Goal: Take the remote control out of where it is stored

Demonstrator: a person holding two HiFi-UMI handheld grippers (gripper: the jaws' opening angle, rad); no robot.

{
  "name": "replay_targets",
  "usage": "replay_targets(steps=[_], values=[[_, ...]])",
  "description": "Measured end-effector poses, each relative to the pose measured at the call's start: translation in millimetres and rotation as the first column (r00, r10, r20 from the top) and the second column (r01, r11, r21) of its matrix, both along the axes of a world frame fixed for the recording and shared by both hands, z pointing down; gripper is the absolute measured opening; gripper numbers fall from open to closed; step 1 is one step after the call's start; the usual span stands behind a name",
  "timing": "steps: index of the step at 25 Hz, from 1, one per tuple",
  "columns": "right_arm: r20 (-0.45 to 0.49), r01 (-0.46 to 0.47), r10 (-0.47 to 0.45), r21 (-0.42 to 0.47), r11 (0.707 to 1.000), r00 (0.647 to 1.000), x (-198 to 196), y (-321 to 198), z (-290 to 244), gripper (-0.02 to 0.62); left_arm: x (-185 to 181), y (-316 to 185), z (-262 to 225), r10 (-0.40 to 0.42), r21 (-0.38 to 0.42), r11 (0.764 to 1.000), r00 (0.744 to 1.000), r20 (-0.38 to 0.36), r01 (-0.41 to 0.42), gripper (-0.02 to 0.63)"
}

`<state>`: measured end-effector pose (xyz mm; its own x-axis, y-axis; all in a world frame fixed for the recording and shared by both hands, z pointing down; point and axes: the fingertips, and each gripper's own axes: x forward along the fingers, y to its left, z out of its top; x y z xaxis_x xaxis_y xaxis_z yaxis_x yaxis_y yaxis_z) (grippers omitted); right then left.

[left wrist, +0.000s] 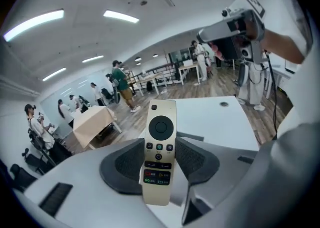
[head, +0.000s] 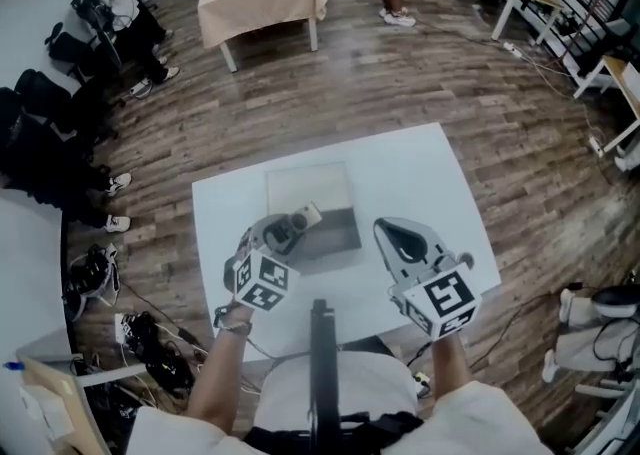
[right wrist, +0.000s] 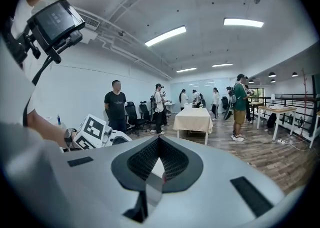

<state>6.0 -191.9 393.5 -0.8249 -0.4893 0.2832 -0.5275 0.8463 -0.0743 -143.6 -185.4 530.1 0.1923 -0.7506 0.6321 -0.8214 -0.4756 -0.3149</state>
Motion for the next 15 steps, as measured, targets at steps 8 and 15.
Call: replay_targets(steps=[8,15], values=[[0.013,-0.007,0.006,0.066,0.998,1.0,-9,6,-28,0.0,-36,23,-66,-0.115,0.141,0.98,0.981,-0.156,0.138,0.198],[-0.001,-0.01,0.01,0.109,0.994,1.0,-16,9,-47,0.0,-58,33,-127,-0.155,0.272,0.937,0.96,-0.234,0.217,0.198]])
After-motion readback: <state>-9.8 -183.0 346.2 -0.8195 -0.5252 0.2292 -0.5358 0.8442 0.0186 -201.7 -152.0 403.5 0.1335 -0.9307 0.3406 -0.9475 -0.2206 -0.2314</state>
